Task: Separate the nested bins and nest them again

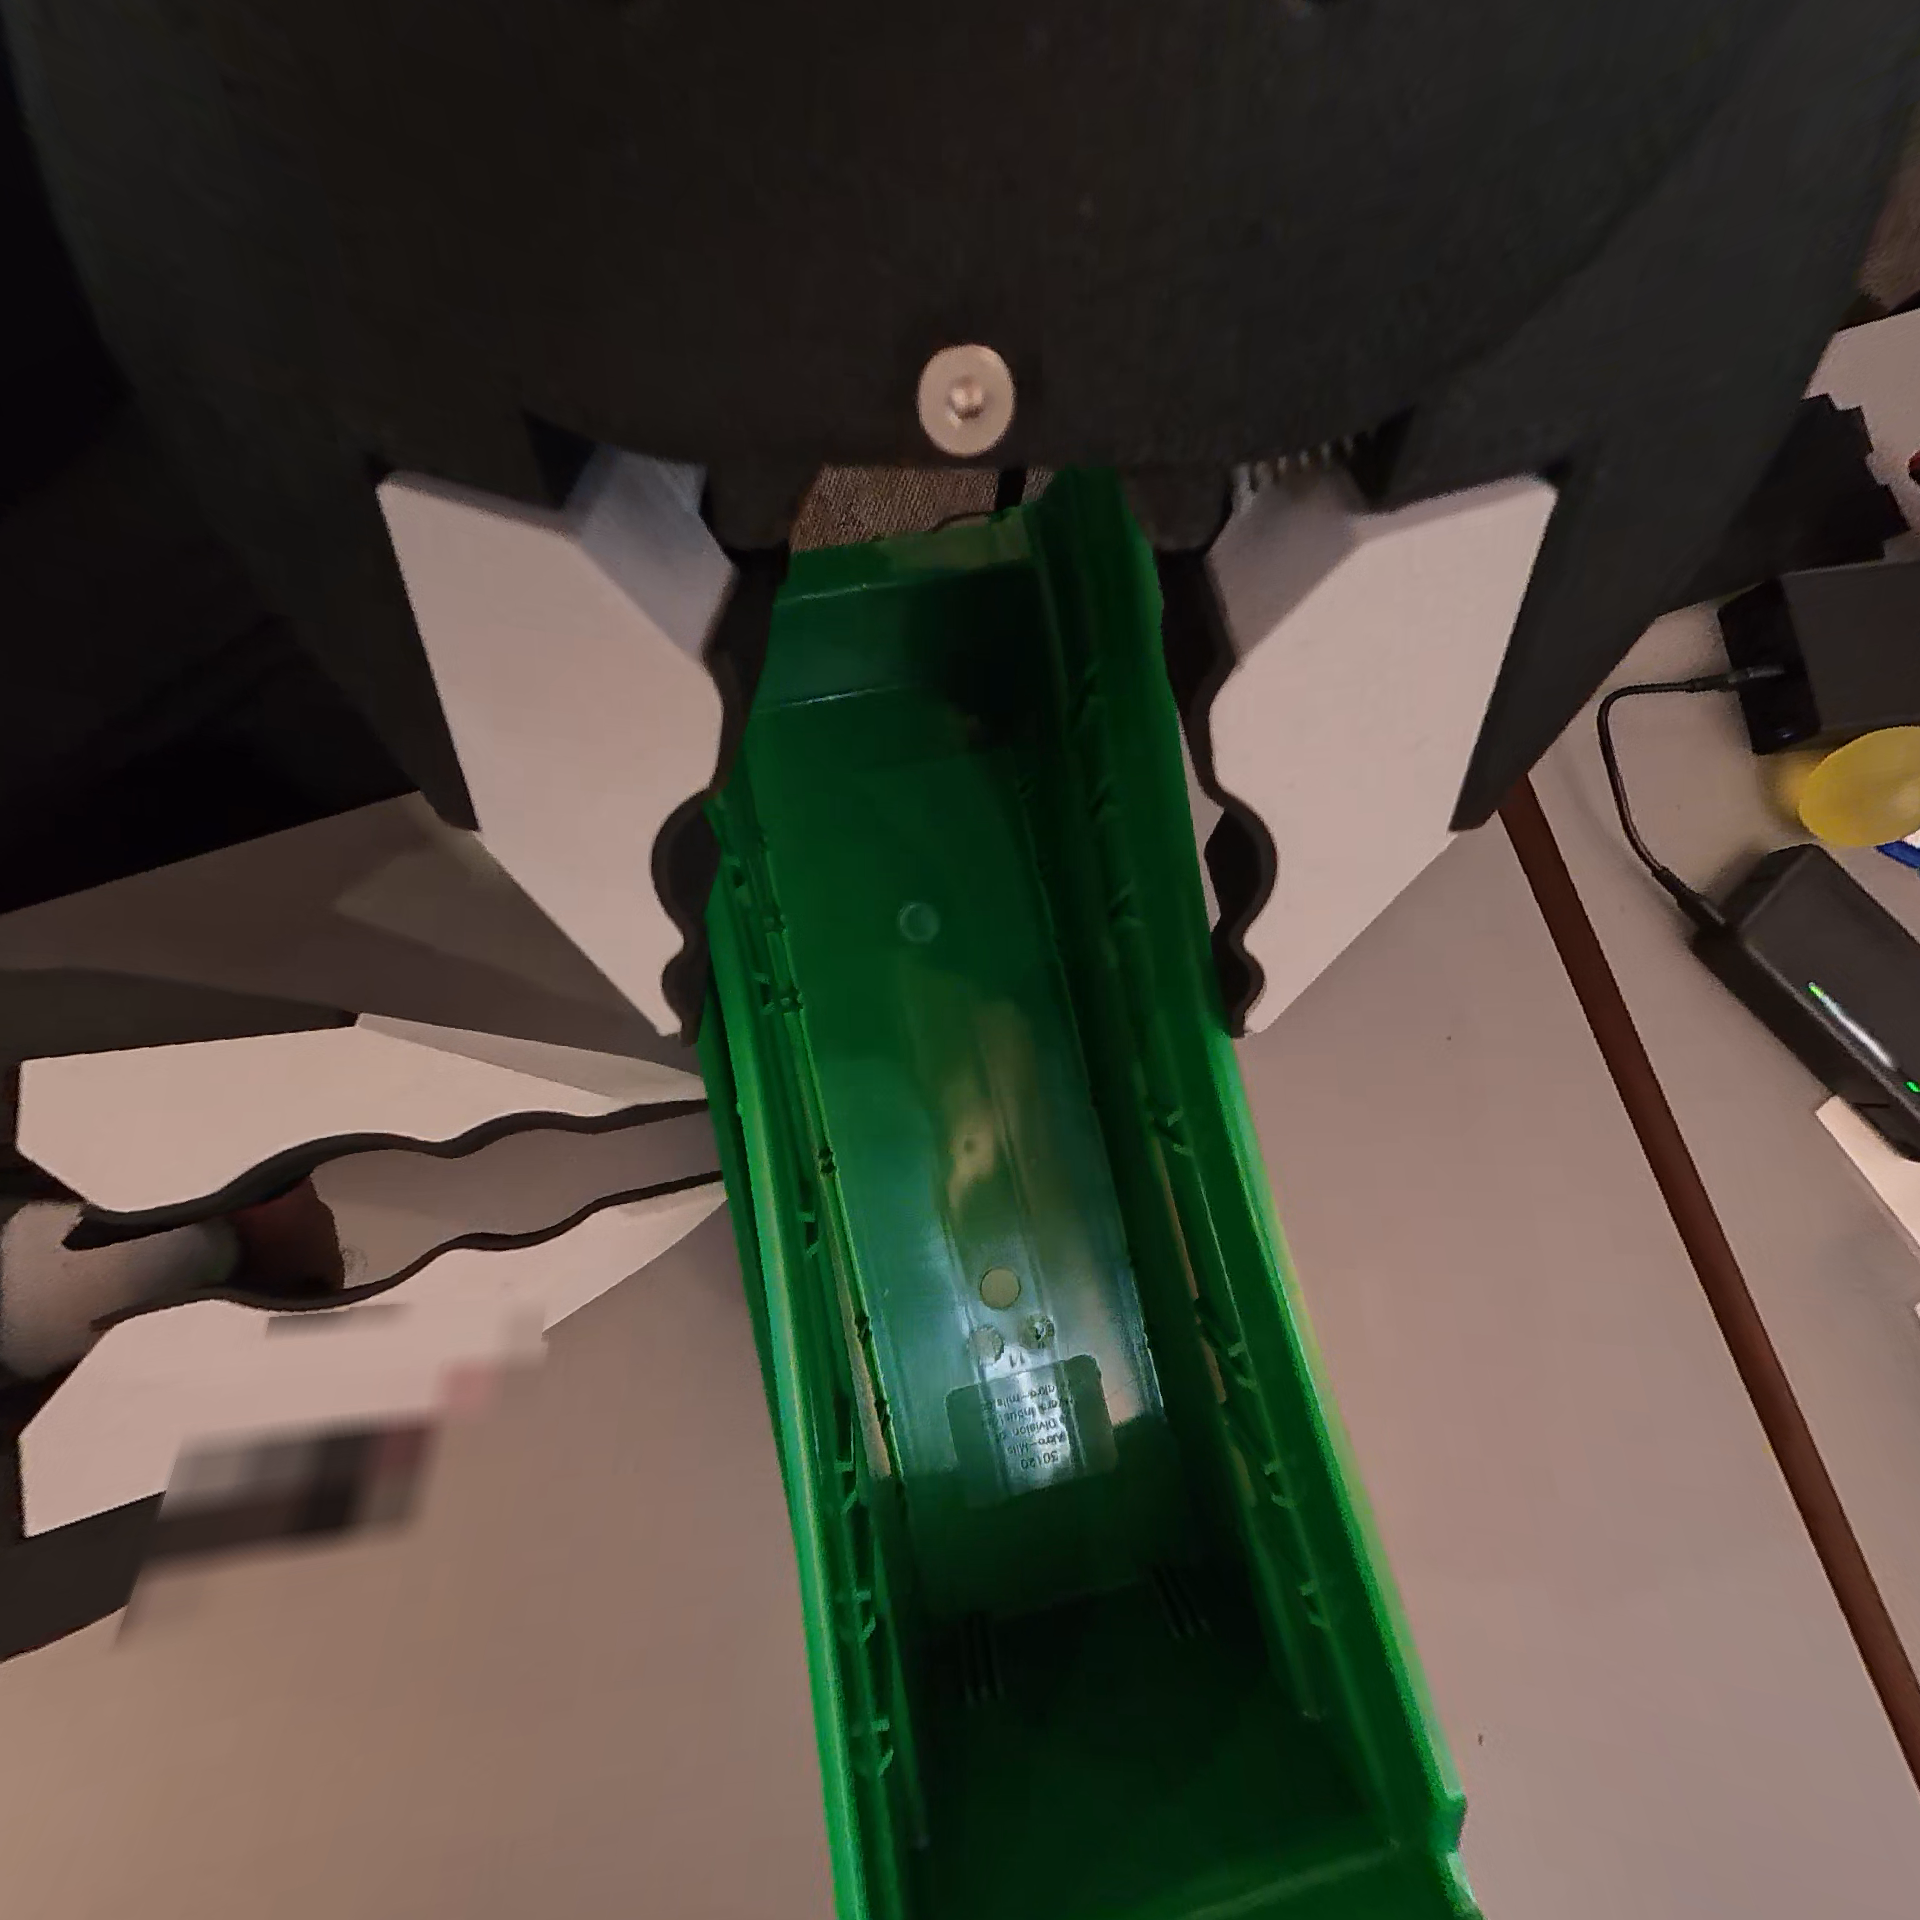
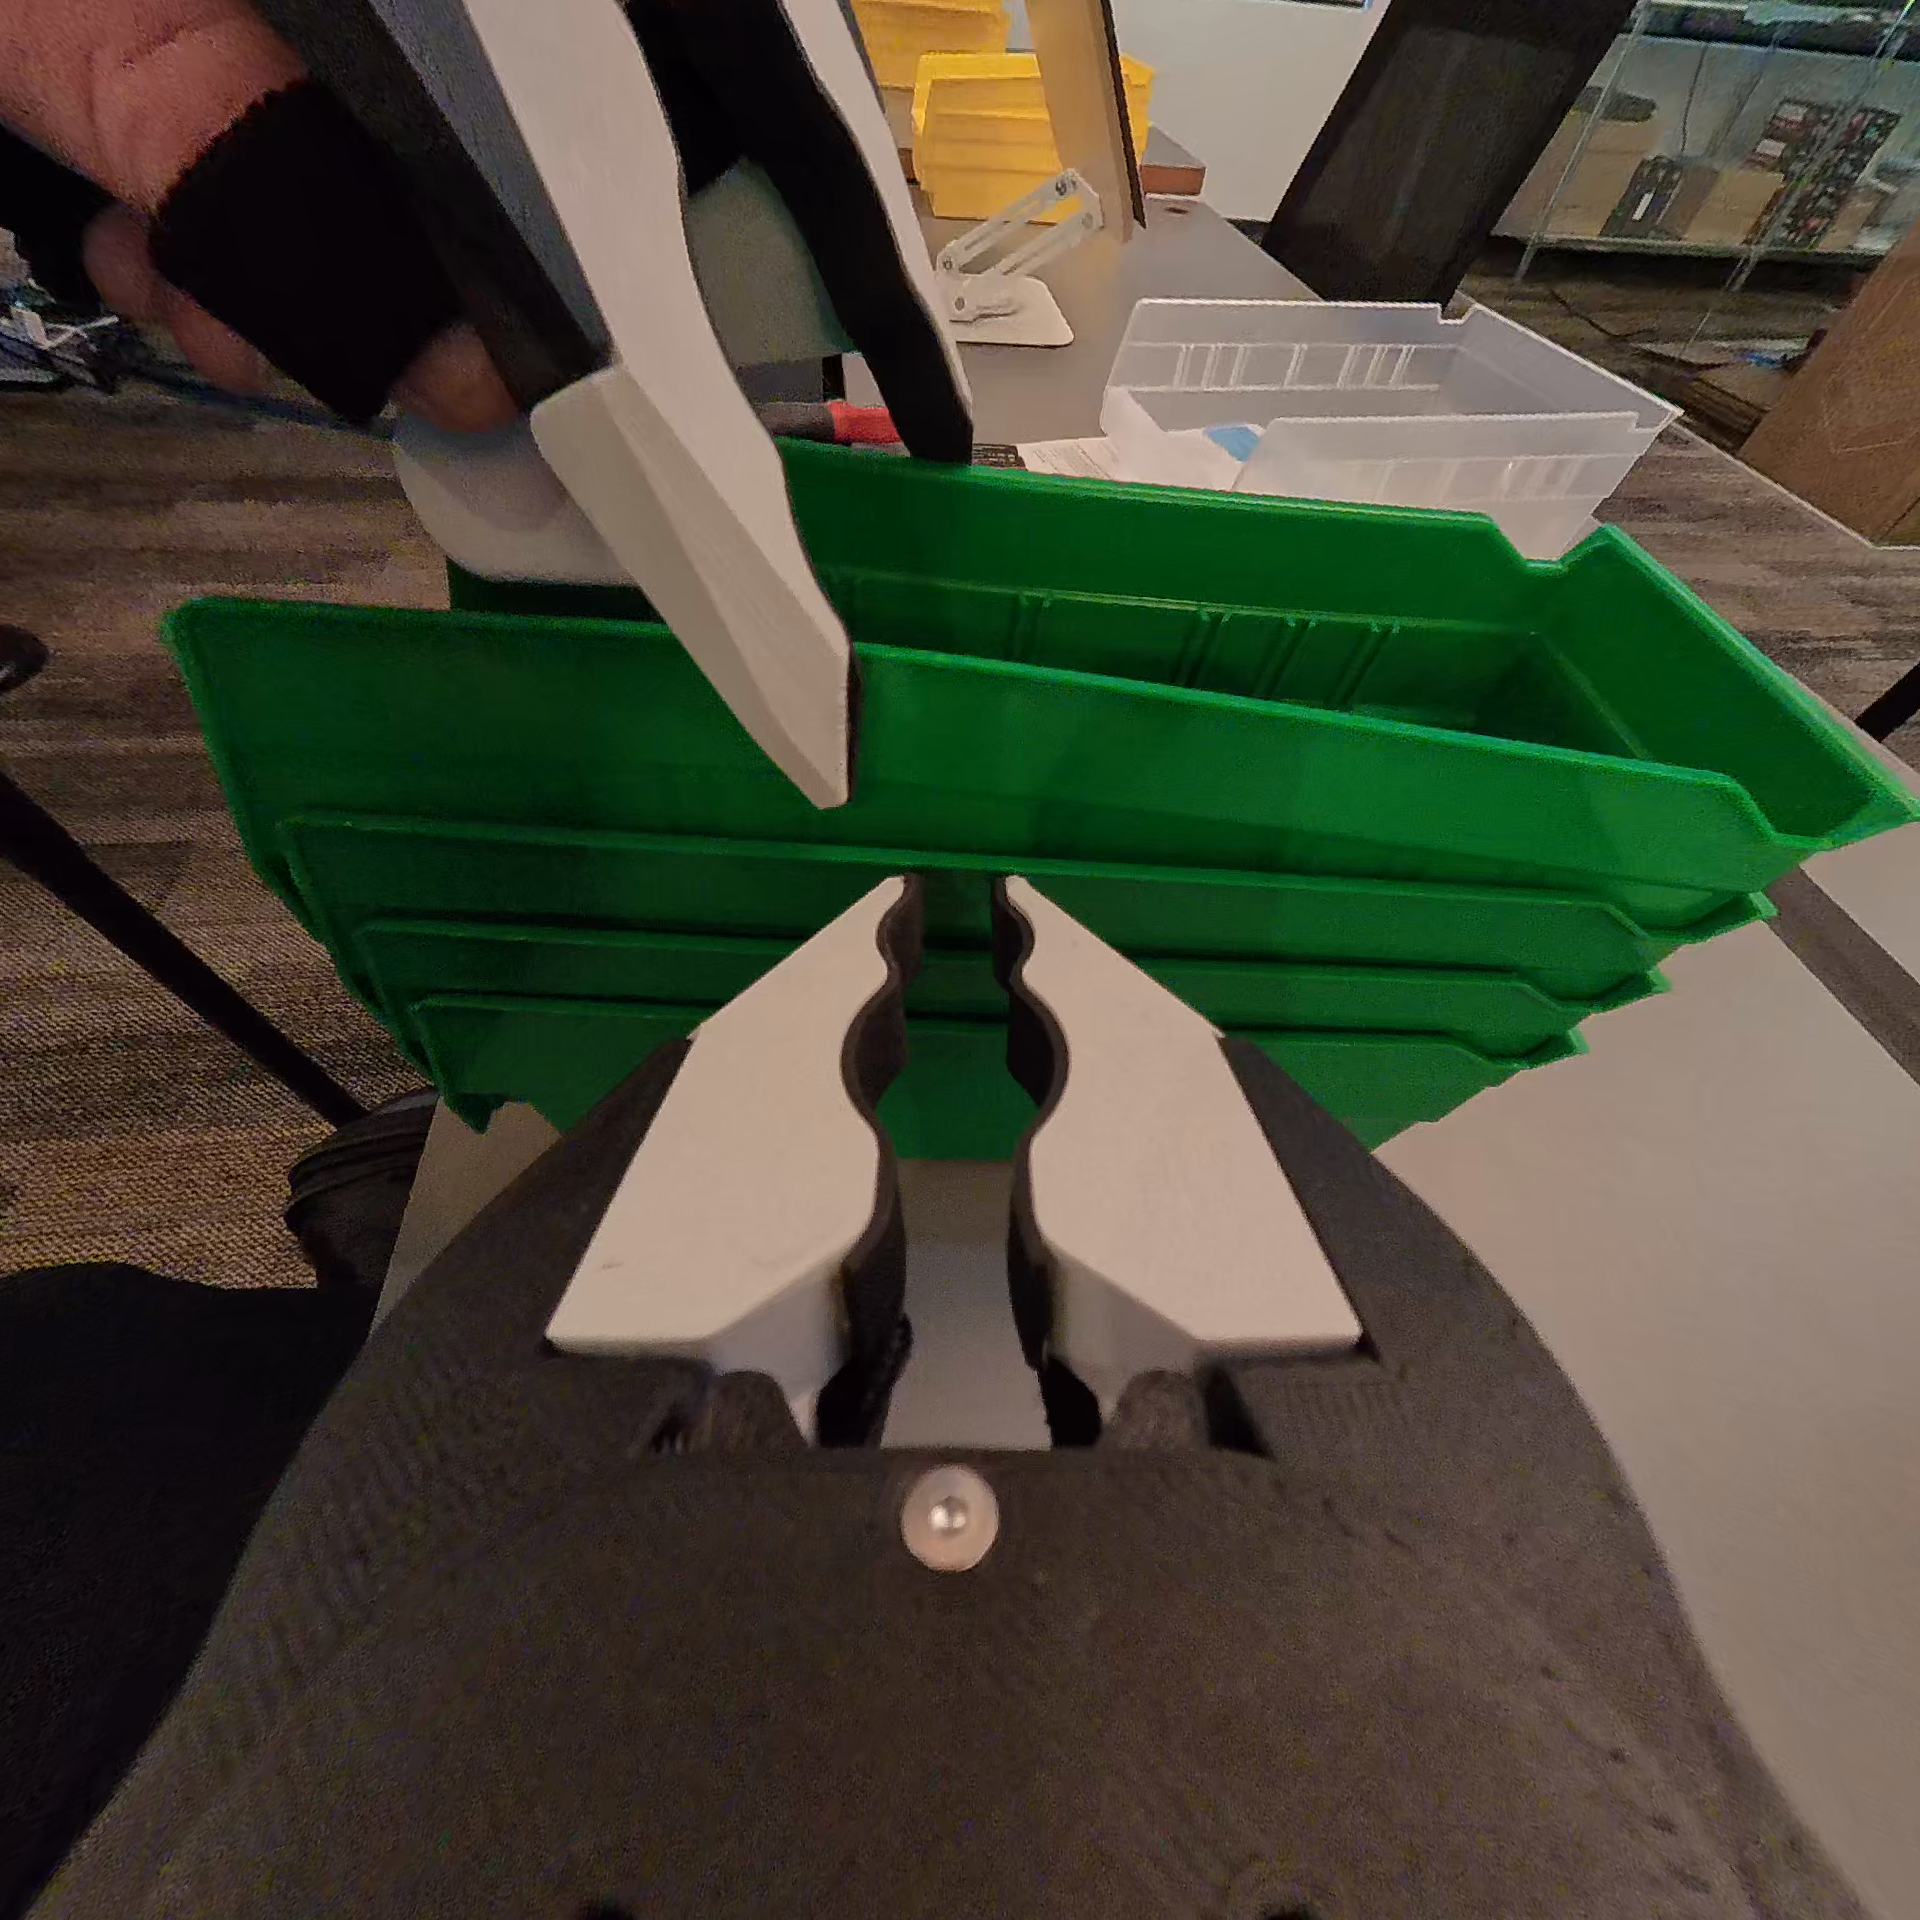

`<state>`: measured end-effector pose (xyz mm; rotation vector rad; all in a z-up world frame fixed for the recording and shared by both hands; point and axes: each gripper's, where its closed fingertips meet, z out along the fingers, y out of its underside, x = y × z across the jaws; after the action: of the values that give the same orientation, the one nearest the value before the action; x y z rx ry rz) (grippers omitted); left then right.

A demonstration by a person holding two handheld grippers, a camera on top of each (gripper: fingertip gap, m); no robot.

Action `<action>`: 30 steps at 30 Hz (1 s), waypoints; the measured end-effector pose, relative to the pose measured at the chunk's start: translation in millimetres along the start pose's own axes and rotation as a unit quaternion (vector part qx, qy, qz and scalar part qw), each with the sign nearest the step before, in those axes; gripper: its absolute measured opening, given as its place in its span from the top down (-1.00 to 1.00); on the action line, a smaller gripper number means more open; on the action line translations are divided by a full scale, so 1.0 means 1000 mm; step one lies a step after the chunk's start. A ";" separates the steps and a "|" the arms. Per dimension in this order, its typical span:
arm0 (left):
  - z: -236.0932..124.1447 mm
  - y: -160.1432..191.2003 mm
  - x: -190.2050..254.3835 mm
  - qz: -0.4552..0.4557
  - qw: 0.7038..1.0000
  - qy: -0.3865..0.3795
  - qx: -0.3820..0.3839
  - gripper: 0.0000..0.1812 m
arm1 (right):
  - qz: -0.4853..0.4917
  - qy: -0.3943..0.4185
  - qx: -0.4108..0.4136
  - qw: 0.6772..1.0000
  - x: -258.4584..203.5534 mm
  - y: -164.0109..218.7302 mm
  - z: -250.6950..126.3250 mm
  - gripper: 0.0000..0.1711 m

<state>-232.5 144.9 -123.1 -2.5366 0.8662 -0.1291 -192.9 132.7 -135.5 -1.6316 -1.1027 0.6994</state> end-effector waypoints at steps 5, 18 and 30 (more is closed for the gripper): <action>-0.007 -0.007 -0.002 -0.005 1.000 0.004 0.019 -0.06 | -0.002 0.001 -0.001 1.000 -0.001 -0.001 0.001 0.88; -0.043 -0.033 -0.003 -0.011 0.997 -0.004 0.076 -0.09 | 0.012 0.009 0.012 1.000 0.003 -0.008 -0.011 0.85; -0.108 -0.097 0.037 0.043 0.989 -0.018 0.139 -0.10 | 0.062 0.025 0.056 0.996 0.025 -0.027 -0.082 0.75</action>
<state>-173.5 148.1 14.4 -2.2330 0.8754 -0.1639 -121.5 123.5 -81.6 -1.6227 -0.9146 0.7833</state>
